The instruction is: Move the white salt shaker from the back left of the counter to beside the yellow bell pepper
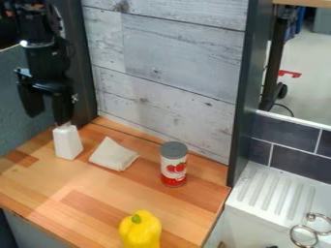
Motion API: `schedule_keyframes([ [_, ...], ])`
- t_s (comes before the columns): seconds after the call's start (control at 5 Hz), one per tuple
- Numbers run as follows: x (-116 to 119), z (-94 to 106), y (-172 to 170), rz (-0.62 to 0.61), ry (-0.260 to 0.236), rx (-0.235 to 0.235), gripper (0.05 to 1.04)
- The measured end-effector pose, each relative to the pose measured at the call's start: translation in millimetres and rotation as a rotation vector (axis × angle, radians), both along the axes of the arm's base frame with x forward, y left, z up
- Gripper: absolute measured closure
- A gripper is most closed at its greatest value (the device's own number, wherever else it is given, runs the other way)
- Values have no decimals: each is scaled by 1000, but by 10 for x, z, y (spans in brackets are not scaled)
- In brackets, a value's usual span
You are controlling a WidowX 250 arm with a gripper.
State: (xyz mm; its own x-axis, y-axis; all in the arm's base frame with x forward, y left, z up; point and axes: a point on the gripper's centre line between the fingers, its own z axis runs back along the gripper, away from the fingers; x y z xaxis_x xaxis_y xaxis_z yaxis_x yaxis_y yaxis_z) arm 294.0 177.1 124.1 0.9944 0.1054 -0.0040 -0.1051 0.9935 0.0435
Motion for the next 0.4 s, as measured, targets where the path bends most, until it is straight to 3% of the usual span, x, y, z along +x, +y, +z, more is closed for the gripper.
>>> schedule_keyframes([
  [0.4, 318, -163, 236, 83, 29, 17, 79],
])
